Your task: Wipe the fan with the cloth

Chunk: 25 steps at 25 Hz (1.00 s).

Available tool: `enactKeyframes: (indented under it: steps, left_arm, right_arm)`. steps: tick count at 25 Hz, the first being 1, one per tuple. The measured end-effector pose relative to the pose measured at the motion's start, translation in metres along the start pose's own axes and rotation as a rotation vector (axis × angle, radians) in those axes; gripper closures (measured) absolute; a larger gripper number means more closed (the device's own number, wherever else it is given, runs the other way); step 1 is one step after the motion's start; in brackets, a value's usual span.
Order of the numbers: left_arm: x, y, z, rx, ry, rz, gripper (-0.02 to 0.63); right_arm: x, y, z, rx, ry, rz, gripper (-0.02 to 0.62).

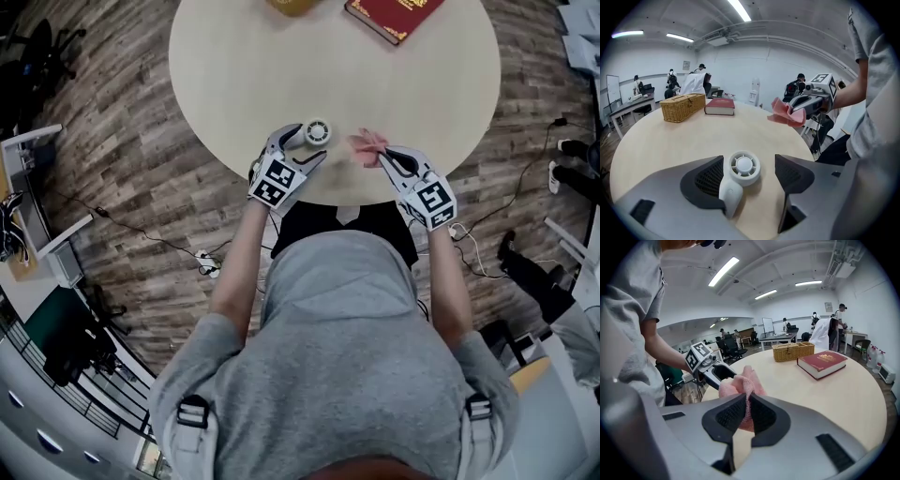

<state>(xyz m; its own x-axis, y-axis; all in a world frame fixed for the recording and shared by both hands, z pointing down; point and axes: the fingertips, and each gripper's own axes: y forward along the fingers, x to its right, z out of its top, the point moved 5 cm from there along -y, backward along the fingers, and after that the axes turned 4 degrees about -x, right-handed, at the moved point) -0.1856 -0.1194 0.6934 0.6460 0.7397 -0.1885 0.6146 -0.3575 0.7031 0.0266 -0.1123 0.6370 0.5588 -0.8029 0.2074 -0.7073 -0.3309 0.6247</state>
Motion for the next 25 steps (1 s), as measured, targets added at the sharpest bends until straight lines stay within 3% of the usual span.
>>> enactKeyframes:
  steps: [4,9,25]
  left_arm:
    - [-0.004,0.017,-0.005,-0.074,0.066,-0.013,0.241]
    - [-0.005,0.033,-0.007,-0.105,0.094,-0.036,0.233]
    - [0.002,0.067,-0.016,-0.305,0.46,-0.078,0.225]
  right_arm:
    - [0.001,-0.006,-0.003,-0.005,0.018,-0.025,0.566]
    - [0.0,-0.01,-0.008,-0.01,0.041,-0.049,0.566]
    - [-0.003,-0.016,-0.007,0.004,0.068,-0.077,0.566]
